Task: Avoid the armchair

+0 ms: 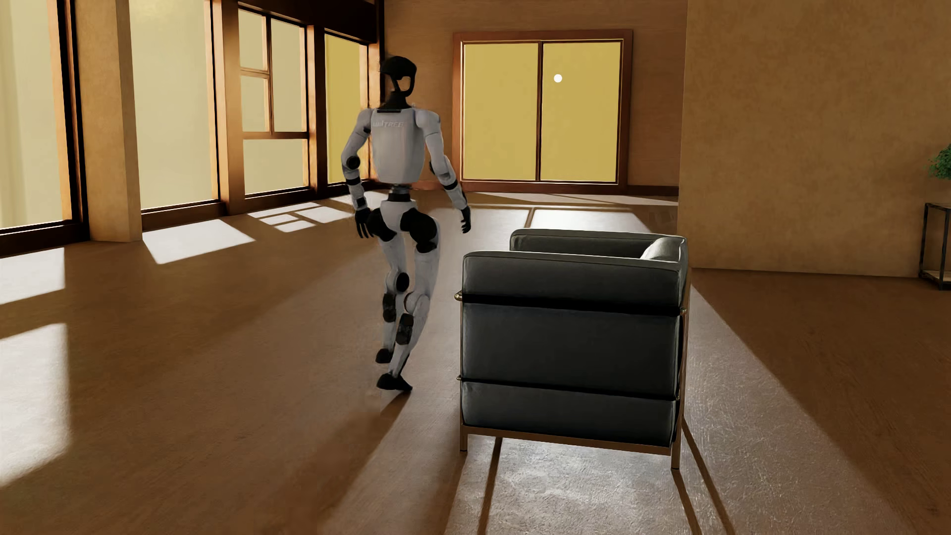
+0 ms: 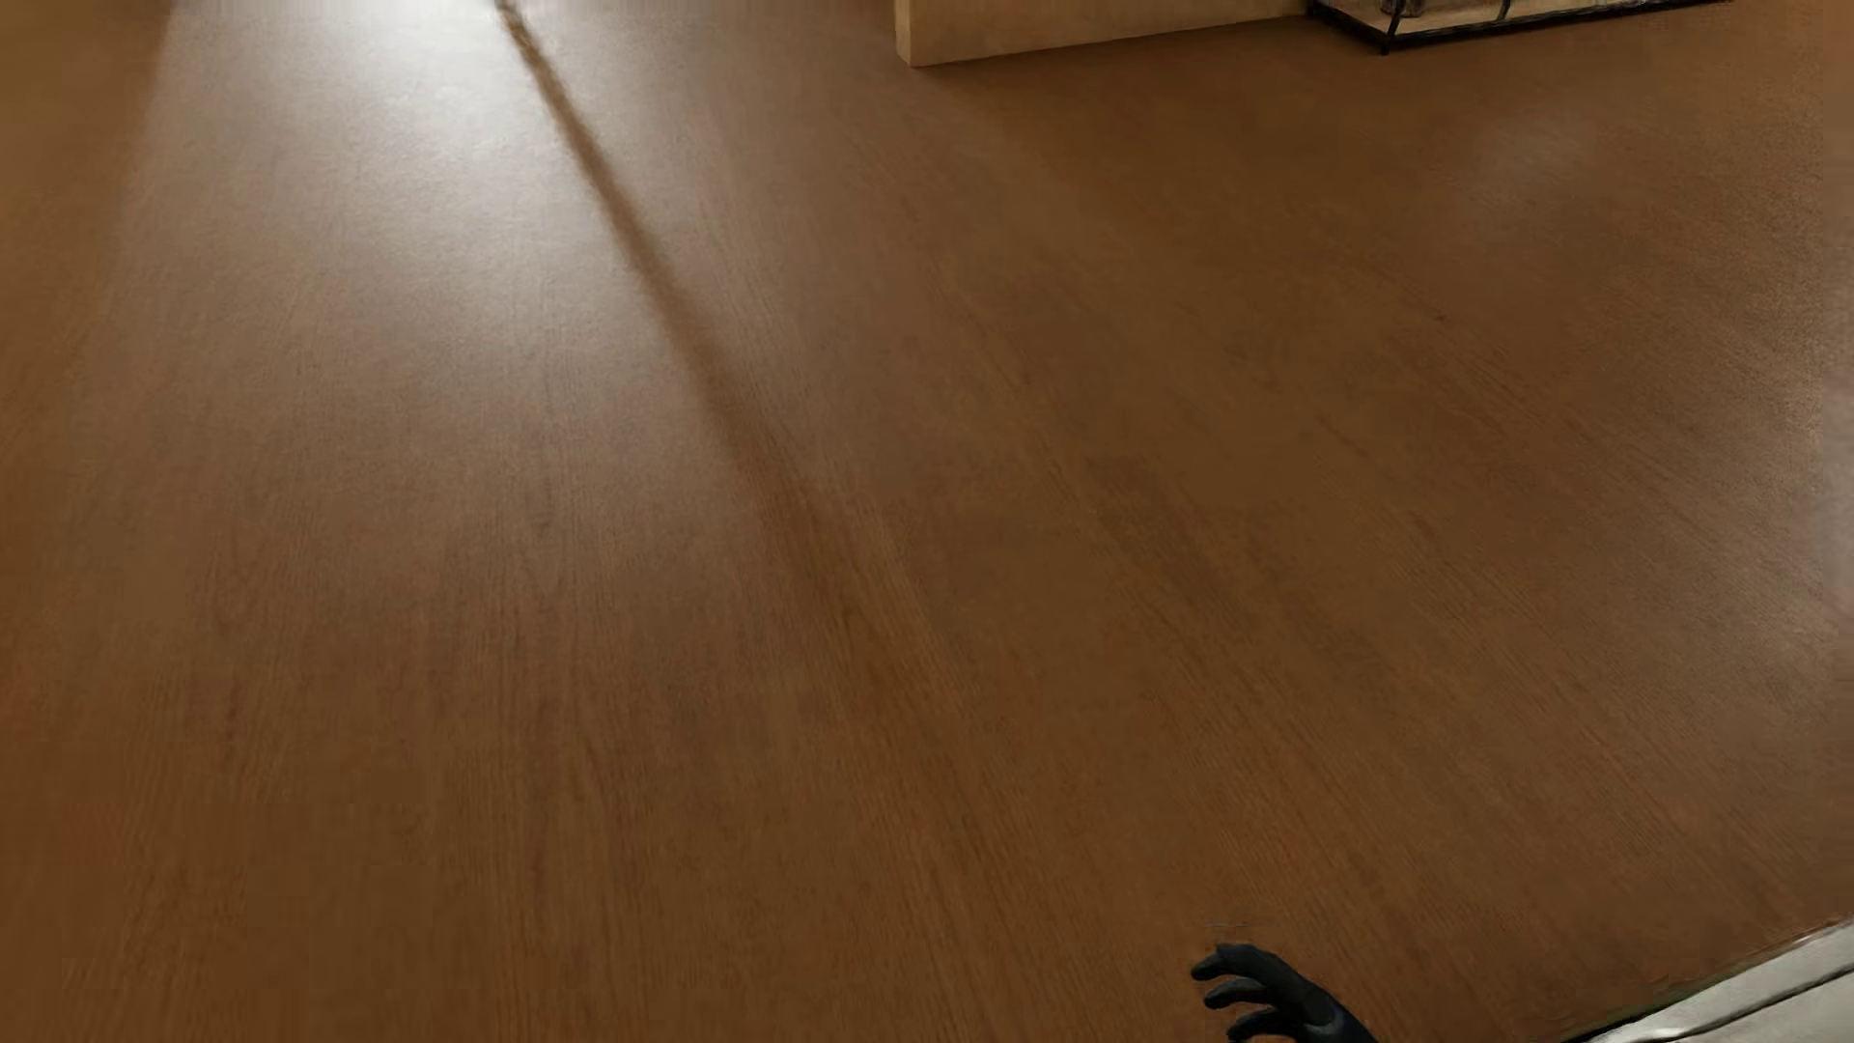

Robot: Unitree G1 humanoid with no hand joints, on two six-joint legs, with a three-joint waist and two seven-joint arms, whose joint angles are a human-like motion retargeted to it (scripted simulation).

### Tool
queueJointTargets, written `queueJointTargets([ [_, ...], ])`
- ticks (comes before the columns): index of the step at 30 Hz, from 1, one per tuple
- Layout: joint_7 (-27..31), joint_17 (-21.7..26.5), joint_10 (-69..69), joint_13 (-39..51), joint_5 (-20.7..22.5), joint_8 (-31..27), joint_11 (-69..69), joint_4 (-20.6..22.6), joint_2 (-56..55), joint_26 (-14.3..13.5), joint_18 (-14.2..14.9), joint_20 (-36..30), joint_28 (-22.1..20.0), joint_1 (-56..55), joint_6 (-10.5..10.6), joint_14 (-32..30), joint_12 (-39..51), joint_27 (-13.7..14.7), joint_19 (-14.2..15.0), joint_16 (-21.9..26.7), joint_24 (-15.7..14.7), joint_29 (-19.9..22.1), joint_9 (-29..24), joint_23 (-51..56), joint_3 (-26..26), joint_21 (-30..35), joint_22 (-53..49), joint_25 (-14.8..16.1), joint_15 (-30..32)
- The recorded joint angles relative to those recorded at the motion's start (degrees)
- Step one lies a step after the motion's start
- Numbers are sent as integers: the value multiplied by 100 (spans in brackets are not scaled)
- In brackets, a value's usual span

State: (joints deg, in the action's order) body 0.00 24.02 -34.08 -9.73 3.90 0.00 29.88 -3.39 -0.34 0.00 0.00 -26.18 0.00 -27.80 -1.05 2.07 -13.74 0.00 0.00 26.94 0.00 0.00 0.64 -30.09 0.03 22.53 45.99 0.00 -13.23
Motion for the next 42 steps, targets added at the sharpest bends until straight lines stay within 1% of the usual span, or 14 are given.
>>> queueJointTargets([
  [3, 0, -79, 732, -176, -200, 0, 91, 60, 309, 0, 0, -8, 0, 263, -53, 839, -223, 0, 0, -160, 0, 0, 56, -1245, -259, 216, 15, 0, -173],
  [5, 0, -107, 472, -371, -335, 0, 199, 174, 408, 0, 0, -127, 0, 322, -35, 624, -396, 0, 0, -342, 0, 0, 157, -2194, -282, 261, 151, 0, -58],
  [10, 0, -80, 237, -956, -697, 0, 2270, 447, -761, 0, 0, -948, 0, 707, -181, 429, -563, 0, 0, -658, 0, 0, 351, -3259, 233, 167, 633, 0, 2342],
  [11, 0, -51, 377, -990, -774, 0, 3282, 473, -1319, 0, 0, -971, 0, 919, -233, 500, -622, 0, 0, -615, 0, 0, 339, -3156, 327, 217, 498, 0, 2113],
  [14, 0, -46, 567, -917, -869, 0, 6098, 444, -2582, 0, 0, -977, 0, 1497, -216, 722, -636, 0, 0, -353, 0, 0, 170, -2628, 814, 187, 263, 0, 265],
  [17, 0, -162, 674, -791, -839, 0, 5199, 306, -3352, 0, 0, -976, 0, 2047, -36, 1051, -378, 0, 0, -103, 0, 0, 72, -2175, 1209, -65, 651, 0, -16],
  [20, 0, -243, 656, -689, -882, 0, 5783, 257, -3767, 0, 0, -638, 0, 2403, 153, 1325, -217, 0, 0, 147, 0, 0, 51, -1815, 1368, -123, 827, 0, 28],
  [25, 0, -196, 669, -560, -970, 0, 1569, 392, -3492, 0, 0, -202, 0, 3079, 345, 2057, 104, 0, 0, 359, 0, 0, 36, -1896, 1347, -29, 788, 0, 907],
  [28, 0, -122, 629, -508, -1011, 0, -175, 466, -3183, 0, 0, -58, 0, 3267, 408, 2248, 262, 0, 0, 292, 0, 0, 162, -2286, 1399, 51, 647, 0, 953],
  [31, 0, -46, 536, -494, -916, 0, 14, 292, -2990, 0, 0, 103, 0, 3544, 597, 1646, 219, 0, 0, 19, 0, 0, 196, -2896, 1352, 266, 307, 0, 1426],
  [35, 0, 73, -796, -435, -539, 0, 118, -57, -2391, 0, 0, -119, 0, 3032, 779, -1634, -145, 0, 0, -414, 0, 0, 314, -3000, 1106, 279, -199, 0, 1150],
  [36, 0, 103, -1437, -438, -514, 0, 80, -135, -2169, 0, 0, -263, 0, 2698, 733, -1841, -189, 0, 0, -397, 0, 0, 347, -2753, 1073, 214, -375, 0, 1019],
  [40, 0, 179, -3182, -187, -373, 0, 47, -199, -1288, 0, 0, -262, 0, 1540, 492, -818, -15, 0, 0, -258, 0, 0, 94, -1850, 763, -36, -463, 0, 582],
  [42, 0, 200, -2914, 18, -360, 0, -14, -19, -909, 0, 0, -217, 0, 1046, 323, -1367, 94, 0, 0, -162, 0, 0, -9, -1737, 413, -105, -406, 0, 454],
])
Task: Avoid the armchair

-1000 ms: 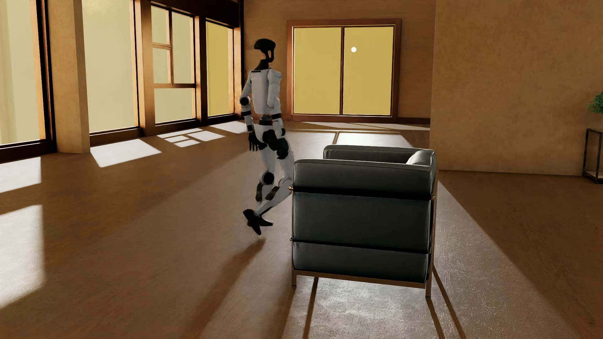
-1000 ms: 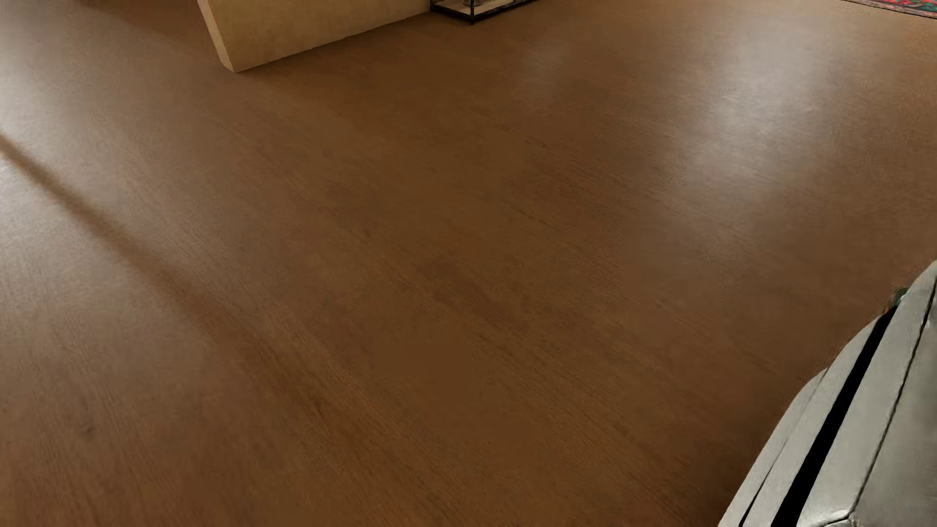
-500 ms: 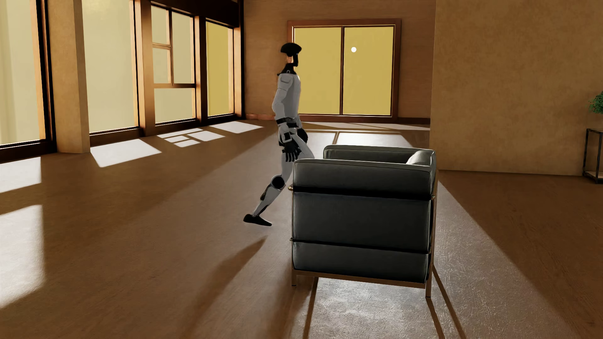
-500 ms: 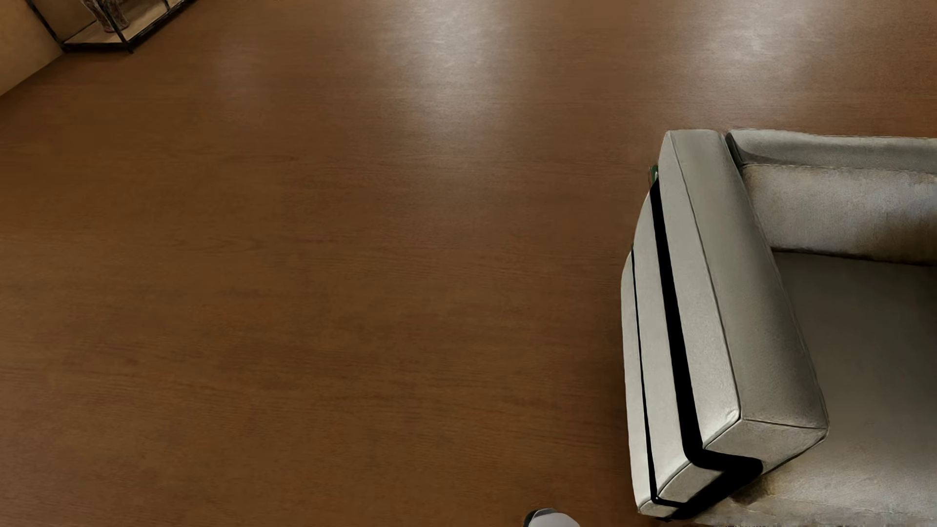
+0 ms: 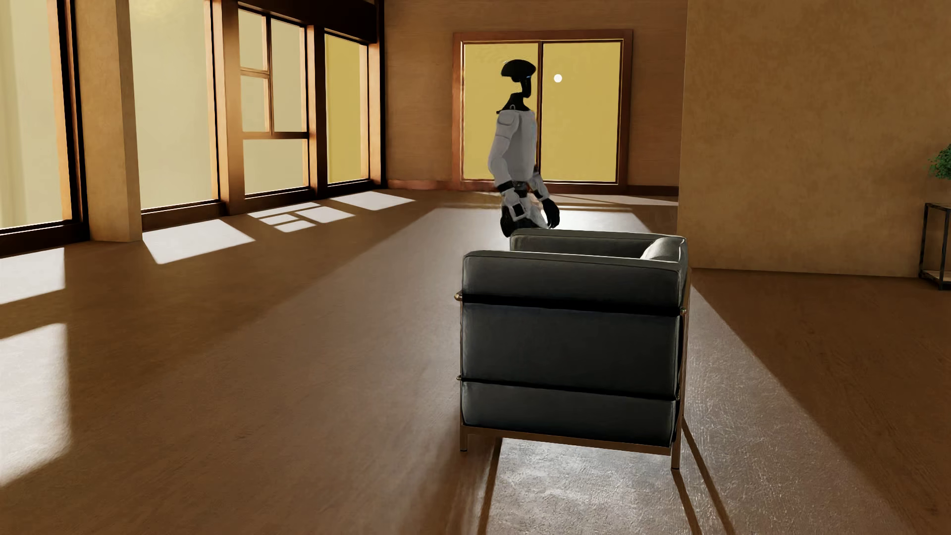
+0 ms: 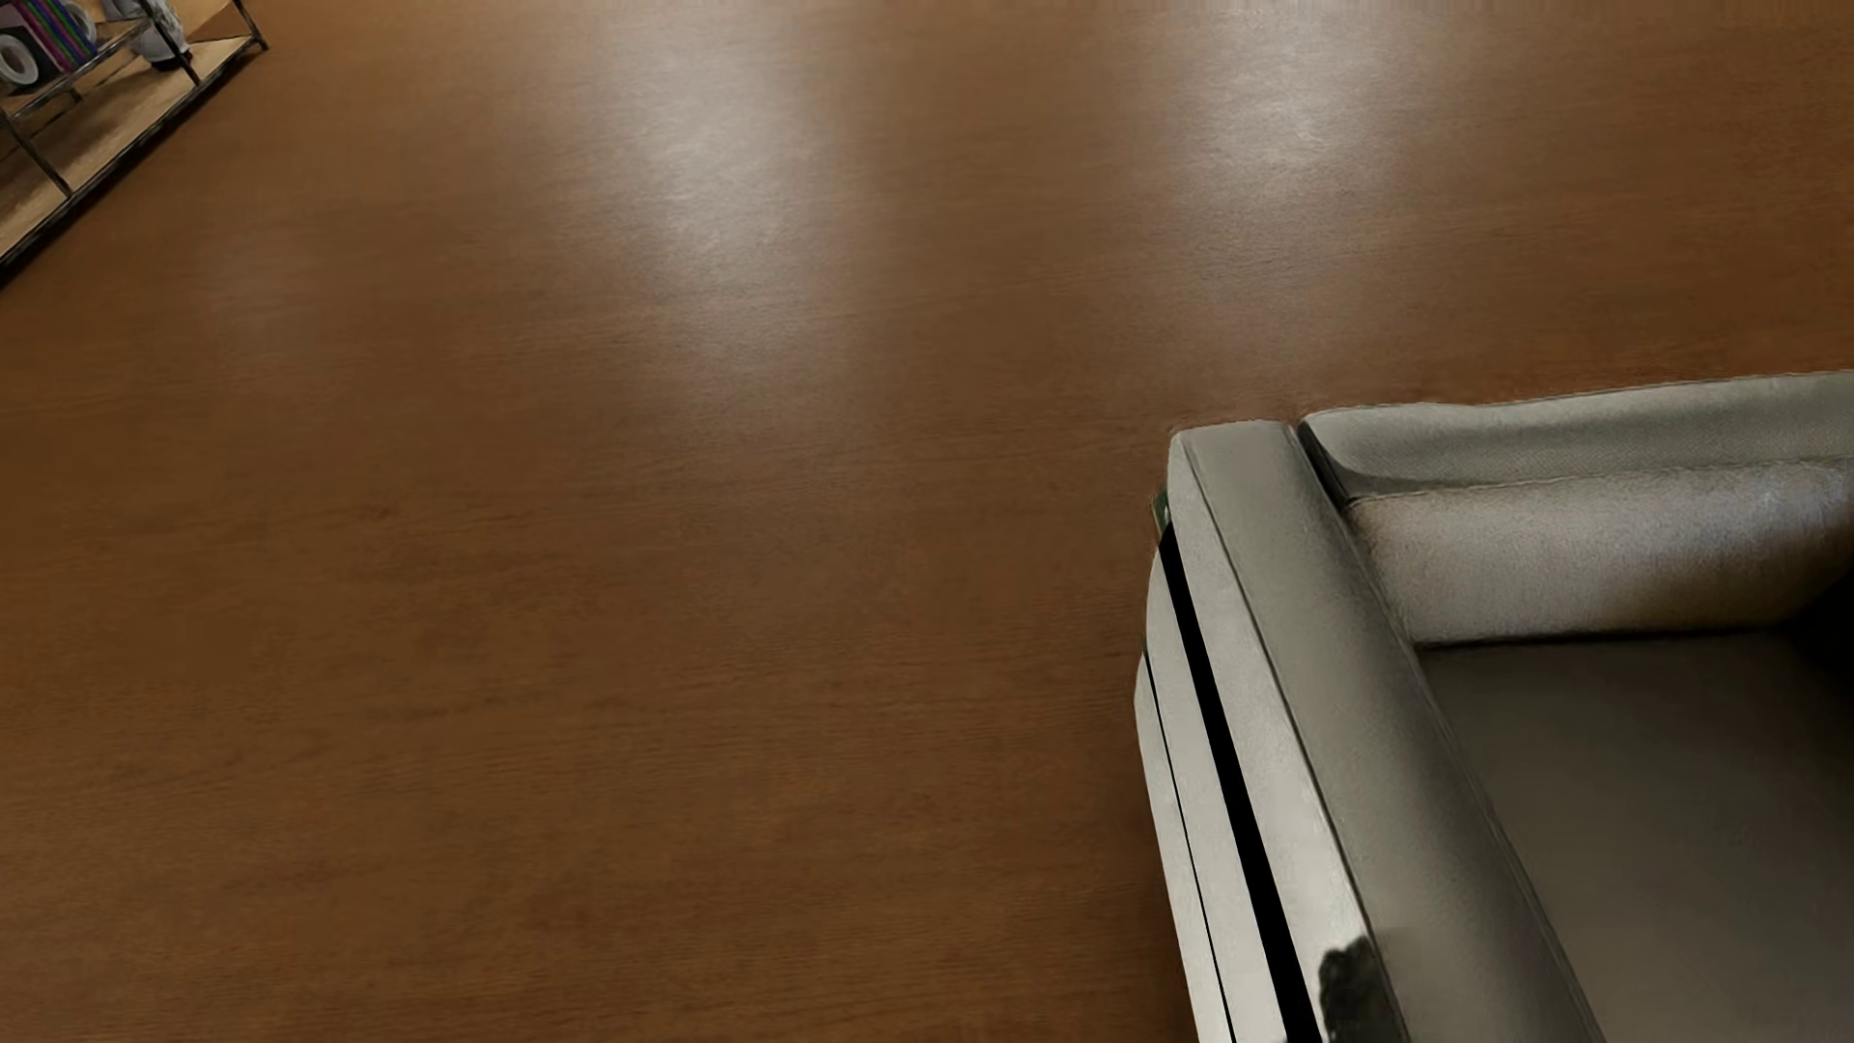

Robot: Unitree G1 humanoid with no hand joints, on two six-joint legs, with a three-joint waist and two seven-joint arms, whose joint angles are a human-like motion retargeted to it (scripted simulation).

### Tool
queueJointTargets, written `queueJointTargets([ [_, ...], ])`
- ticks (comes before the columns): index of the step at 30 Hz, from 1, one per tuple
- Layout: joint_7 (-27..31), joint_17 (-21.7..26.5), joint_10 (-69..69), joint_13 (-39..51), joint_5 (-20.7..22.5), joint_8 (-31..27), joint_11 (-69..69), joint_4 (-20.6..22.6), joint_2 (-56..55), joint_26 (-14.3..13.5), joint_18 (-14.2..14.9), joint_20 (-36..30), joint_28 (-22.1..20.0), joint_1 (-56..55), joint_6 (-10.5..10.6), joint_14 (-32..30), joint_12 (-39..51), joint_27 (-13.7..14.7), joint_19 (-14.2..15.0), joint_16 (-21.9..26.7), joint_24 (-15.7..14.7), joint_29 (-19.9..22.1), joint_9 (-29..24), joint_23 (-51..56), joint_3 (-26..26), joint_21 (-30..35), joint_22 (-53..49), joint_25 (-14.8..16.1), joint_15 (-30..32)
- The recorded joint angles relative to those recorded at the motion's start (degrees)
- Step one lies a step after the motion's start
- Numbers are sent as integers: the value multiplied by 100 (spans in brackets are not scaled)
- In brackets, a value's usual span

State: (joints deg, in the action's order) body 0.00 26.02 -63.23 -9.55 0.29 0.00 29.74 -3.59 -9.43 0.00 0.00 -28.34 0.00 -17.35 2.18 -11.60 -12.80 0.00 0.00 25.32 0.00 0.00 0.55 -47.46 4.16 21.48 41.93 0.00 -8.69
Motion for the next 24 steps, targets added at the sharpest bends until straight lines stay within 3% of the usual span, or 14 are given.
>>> queueJointTargets([
  [2, 0, 47, 617, 138, 10, 0, -26, 146, 293, 0, 0, 2, 0, -460, -125, -272, -6, 0, 0, 121, 0, 0, -52, 94, -389, -13, -85, 0, -163],
  [8, 0, 28, 3176, 124, -38, 0, -2, 160, 1203, 0, 0, 53, 0, -1015, -310, 1138, -302, 0, 0, 113, 0, 0, -118, -34, -1022, 116, 379, 0, -935],
  [12, 0, -109, 3955, -212, -56, 0, 87, 30, 1615, 0, 0, -62, 0, -1110, -276, 2194, -690, 0, 0, -64, 0, 0, 88, -433, -1139, 422, 820, 0, -1526],
  [14, 0, -162, 3874, -491, -179, 0, 7, 81, 1942, 0, 0, -151, 0, -1156, -240, 1673, -902, 0, 0, -174, 0, 0, 238, -708, -1212, 581, 958, 0, -1772],
  [16, 0, -233, 3367, -759, -375, 0, -100, 193, 2212, 0, 0, -231, 0, -1517, -250, 355, -1042, 0, 0, -264, 0, 0, 429, -968, -1167, 662, 1027, 0, -1764],
  [18, 0, -381, 2578, -986, -621, 0, -75, 406, 2456, 0, 0, -216, 0, -1804, -381, 114, -1009, 0, 0, -294, 0, 0, 417, -1178, -1044, 515, 1052, 0, -1119],
  [22, 0, -409, 2485, -908, -949, 0, 1108, 525, 1638, 0, 0, 157, 0, -1402, -357, 675, -751, 0, 0, -215, 0, 0, 492, -1263, -1101, 575, 644, 0, 1975],
  [24, 0, -347, 2690, -637, -984, 0, 2207, 665, 920, 0, 0, 352, 0, -1034, -312, 863, -524, 0, 0, -38, 0, 0, 398, -981, -913, 202, 370, 0, 2682],
])
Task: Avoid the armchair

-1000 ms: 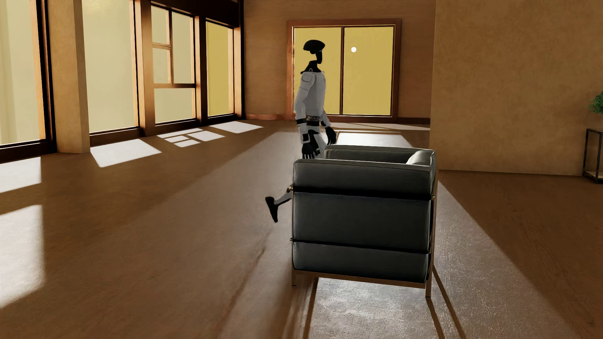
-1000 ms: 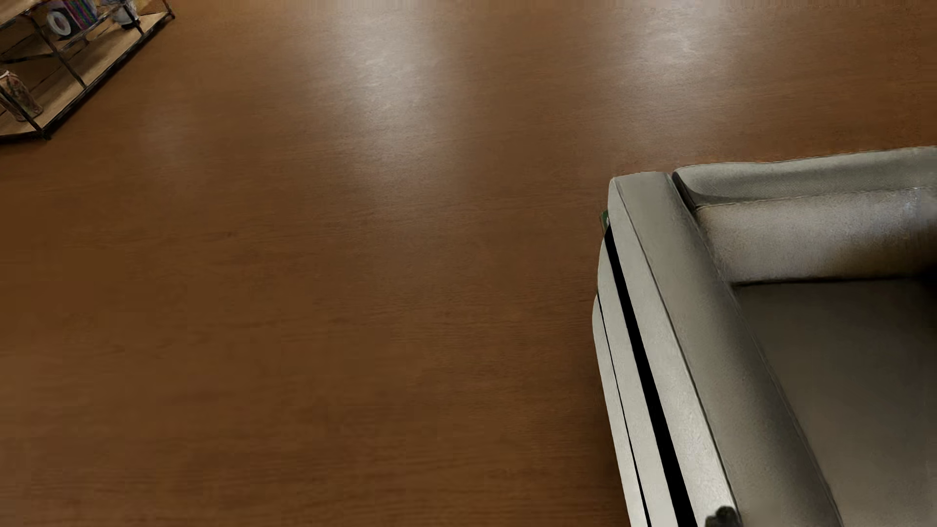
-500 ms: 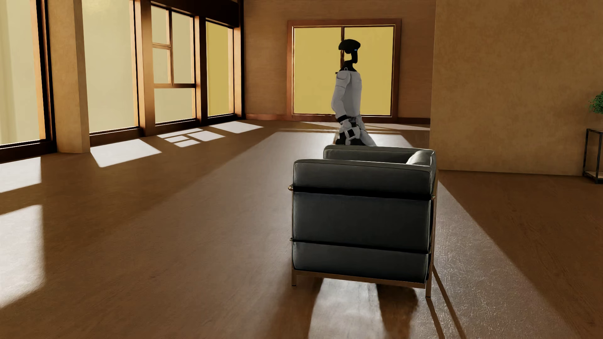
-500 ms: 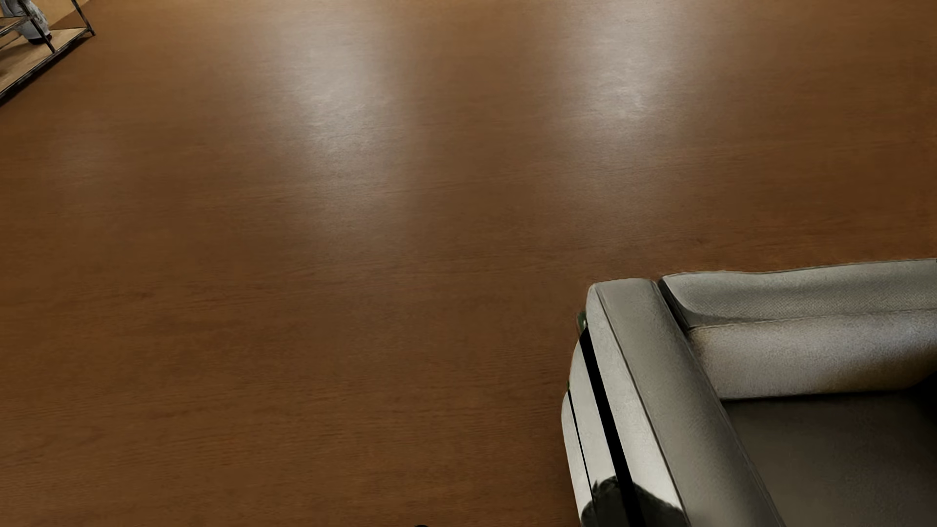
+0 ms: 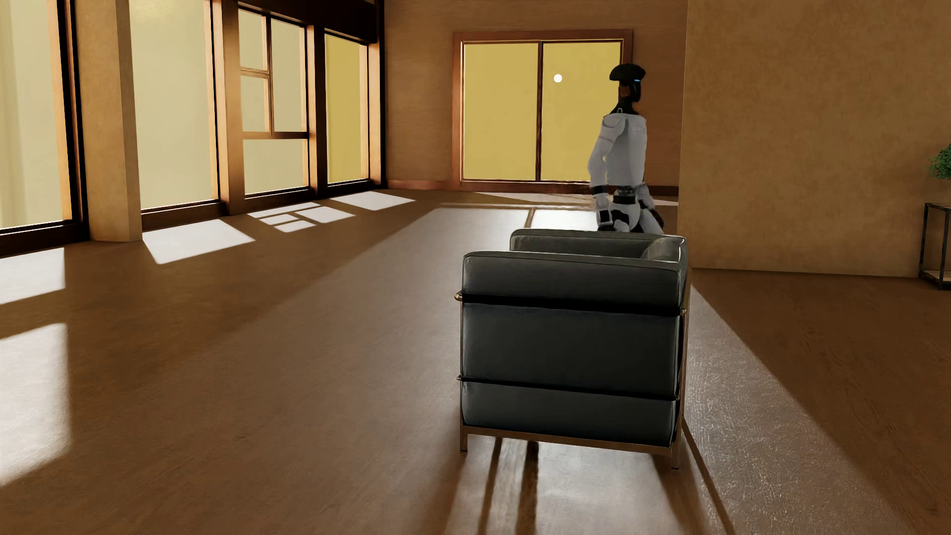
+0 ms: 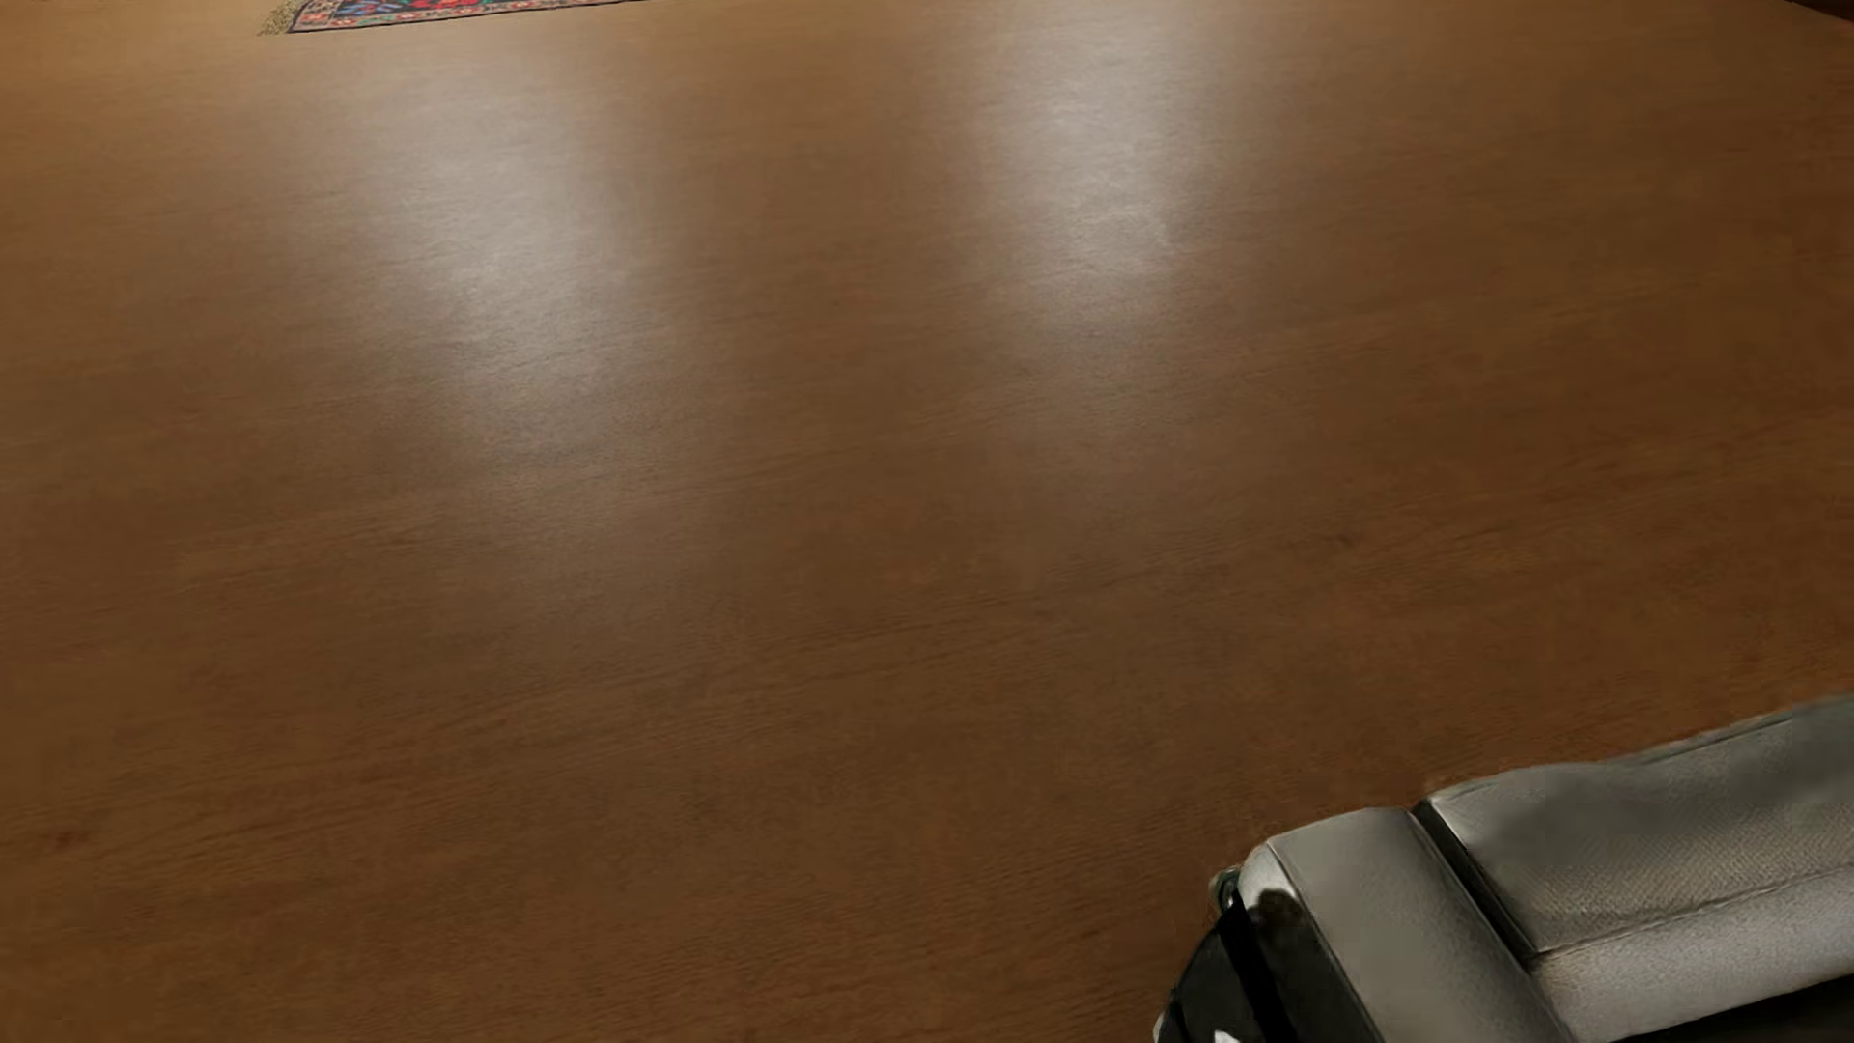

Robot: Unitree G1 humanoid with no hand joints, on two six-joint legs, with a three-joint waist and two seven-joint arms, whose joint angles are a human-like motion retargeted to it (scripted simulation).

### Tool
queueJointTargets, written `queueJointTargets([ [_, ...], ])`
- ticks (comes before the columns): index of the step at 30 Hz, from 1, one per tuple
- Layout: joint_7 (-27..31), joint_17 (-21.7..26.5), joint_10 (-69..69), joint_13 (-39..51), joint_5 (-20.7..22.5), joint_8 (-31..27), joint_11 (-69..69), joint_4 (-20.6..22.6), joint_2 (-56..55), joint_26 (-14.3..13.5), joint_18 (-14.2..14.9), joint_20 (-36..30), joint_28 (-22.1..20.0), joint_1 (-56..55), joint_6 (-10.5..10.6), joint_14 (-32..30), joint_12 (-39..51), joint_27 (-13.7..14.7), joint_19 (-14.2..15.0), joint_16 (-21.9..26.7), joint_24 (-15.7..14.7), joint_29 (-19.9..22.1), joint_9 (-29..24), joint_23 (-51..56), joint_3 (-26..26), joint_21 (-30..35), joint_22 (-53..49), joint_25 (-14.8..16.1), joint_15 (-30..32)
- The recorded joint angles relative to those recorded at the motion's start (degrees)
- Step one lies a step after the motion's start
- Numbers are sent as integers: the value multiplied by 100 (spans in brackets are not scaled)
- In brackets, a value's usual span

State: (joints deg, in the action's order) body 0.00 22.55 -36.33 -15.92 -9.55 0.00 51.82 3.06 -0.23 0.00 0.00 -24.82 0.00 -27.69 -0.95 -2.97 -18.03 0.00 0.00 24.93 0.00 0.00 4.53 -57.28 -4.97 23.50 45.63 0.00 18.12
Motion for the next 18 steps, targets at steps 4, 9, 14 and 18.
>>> queueJointTargets([
  [4, 0, 228, 359, 711, 261, 0, 1519, 85, -1198, 0, 0, 288, 0, 703, 247, 352, 783, 0, 0, 501, 0, 0, -438, 867, 632, -720, -123, 0, -2665],
  [9, 0, 460, 732, 1115, 634, 0, -580, -61, -1857, 0, 0, 730, 0, 1217, 532, 711, 1470, 0, 0, 790, 0, 0, -633, 1440, 1042, -802, -175, 0, -2901],
  [14, 0, 263, 793, 770, 666, 0, -2042, 14, -1408, 0, 0, 539, 0, 1355, 368, 1056, 1440, 0, 0, 734, 0, 0, -303, 893, 1209, -665, -604, 0, -2439],
  [18, 0, 8, 881, 458, 505, 0, -2625, 133, -860, 0, 0, 389, 0, 1539, -31, 1338, 1116, 0, 0, 559, 0, 0, -37, -151, 590, -234, -282, 0, -2804],
])
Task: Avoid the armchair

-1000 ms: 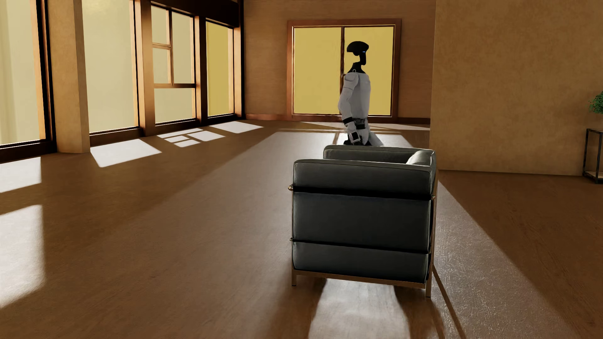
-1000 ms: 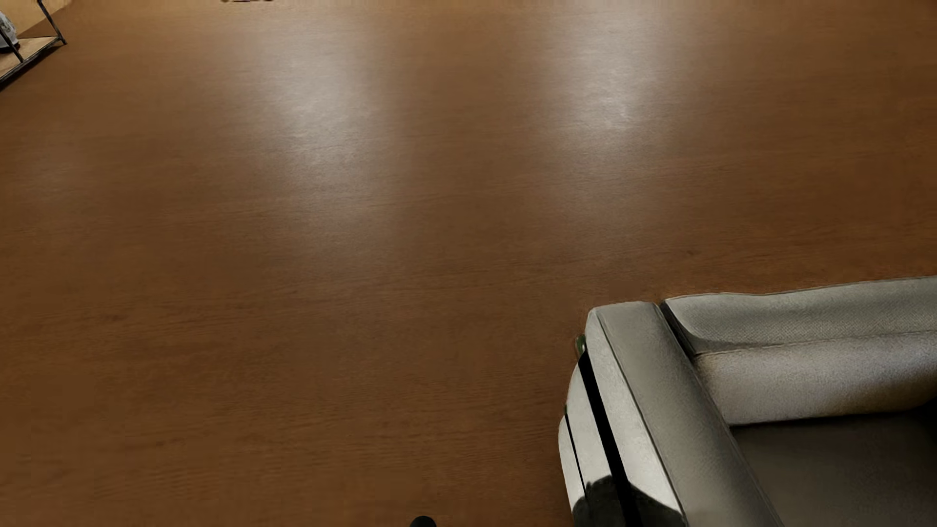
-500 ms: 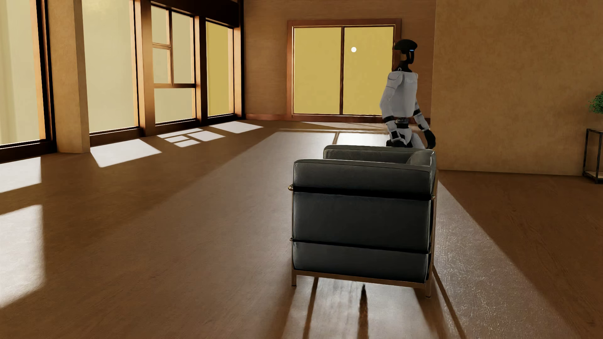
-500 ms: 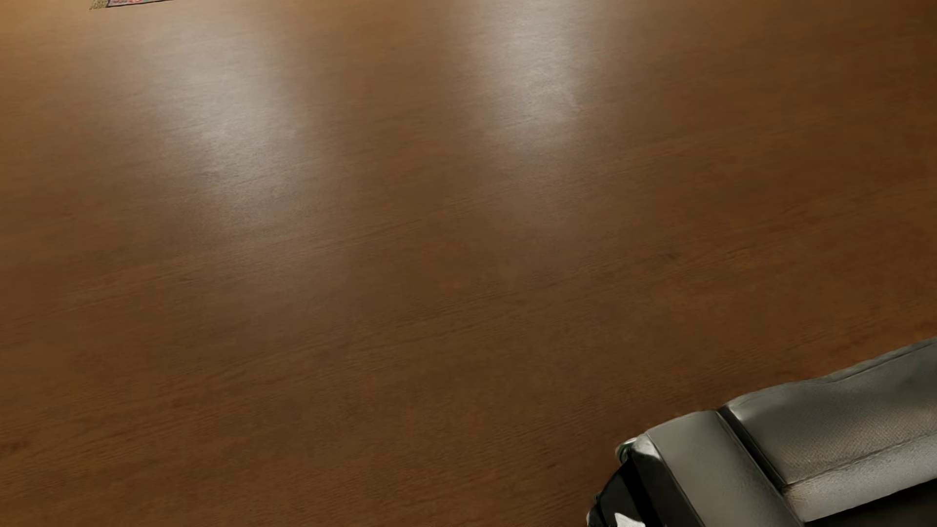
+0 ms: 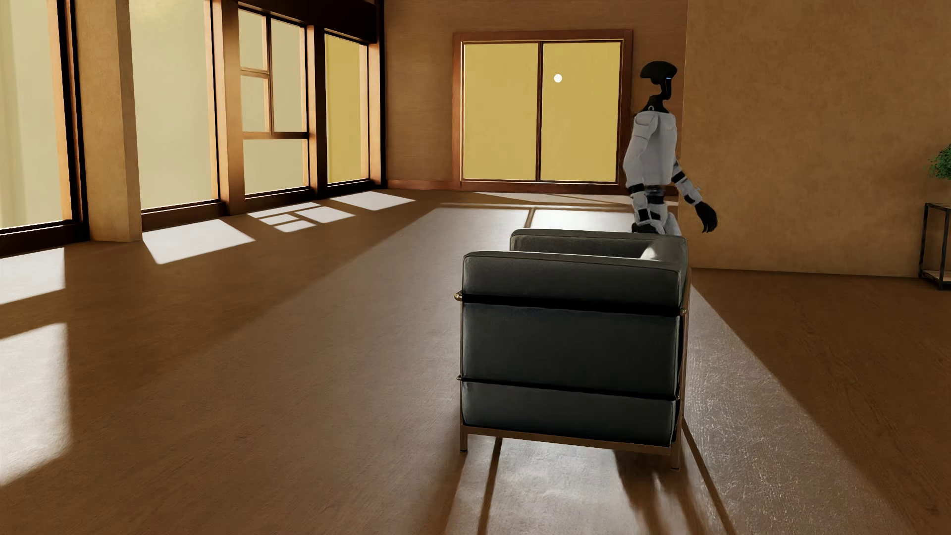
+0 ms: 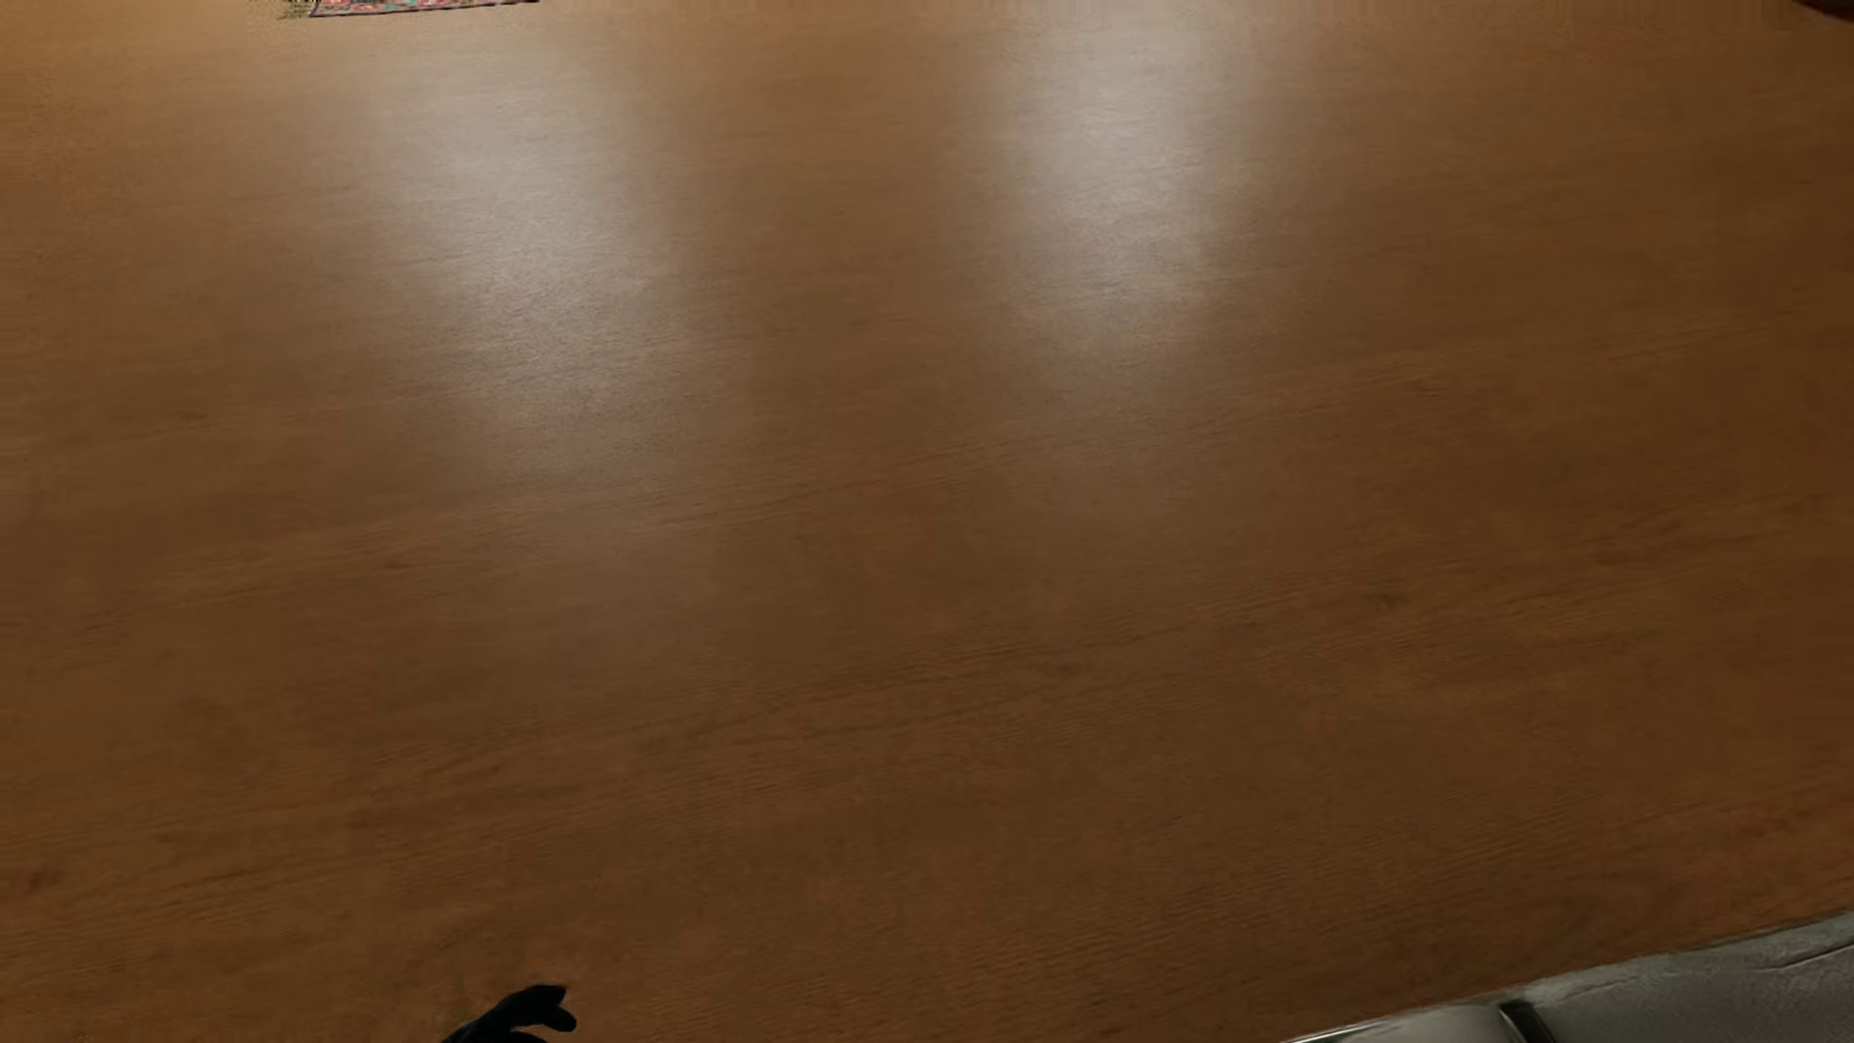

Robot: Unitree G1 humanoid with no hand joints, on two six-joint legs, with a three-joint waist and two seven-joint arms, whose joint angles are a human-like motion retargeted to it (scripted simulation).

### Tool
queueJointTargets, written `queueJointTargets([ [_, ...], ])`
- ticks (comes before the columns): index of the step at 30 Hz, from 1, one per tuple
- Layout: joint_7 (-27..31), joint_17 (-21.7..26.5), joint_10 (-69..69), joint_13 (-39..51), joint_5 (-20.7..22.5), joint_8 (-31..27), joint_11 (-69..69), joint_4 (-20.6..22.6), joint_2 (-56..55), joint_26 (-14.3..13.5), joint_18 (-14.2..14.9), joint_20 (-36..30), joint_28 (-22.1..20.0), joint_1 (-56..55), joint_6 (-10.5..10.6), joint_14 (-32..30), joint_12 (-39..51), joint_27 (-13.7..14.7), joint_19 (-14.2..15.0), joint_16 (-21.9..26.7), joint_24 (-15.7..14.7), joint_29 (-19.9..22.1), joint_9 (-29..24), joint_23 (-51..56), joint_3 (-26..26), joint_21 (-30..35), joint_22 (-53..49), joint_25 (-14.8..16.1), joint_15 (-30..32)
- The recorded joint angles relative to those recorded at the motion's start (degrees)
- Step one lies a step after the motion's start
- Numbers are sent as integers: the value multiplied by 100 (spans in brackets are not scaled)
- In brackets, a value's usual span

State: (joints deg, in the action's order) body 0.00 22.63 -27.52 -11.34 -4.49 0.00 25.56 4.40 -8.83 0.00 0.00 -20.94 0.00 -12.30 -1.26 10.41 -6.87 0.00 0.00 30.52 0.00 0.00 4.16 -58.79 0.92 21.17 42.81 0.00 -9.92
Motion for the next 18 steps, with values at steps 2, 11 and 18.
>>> queueJointTargets([
  [2, 0, -42, 119, -58, 0, 0, -42, -25, 47, 0, 0, -104, 0, 199, -54, 186, -276, 0, 0, -201, 0, 0, 95, -380, -297, 275, 570, 0, 95],
  [11, 0, -89, 249, 36, -13, 0, 43, -42, 14, 0, 0, -1018, 0, 543, -124, 730, -995, 0, 0, -990, 0, 0, 232, 420, -190, 253, 1576, 0, -25],
  [18, 0, -100, 239, 61, 7, 0, 65, -86, -9, 0, 0, -991, 0, 482, -91, 731, -857, 0, 0, -874, 0, 0, 209, 273, -275, 438, 1488, 0, -64],
])
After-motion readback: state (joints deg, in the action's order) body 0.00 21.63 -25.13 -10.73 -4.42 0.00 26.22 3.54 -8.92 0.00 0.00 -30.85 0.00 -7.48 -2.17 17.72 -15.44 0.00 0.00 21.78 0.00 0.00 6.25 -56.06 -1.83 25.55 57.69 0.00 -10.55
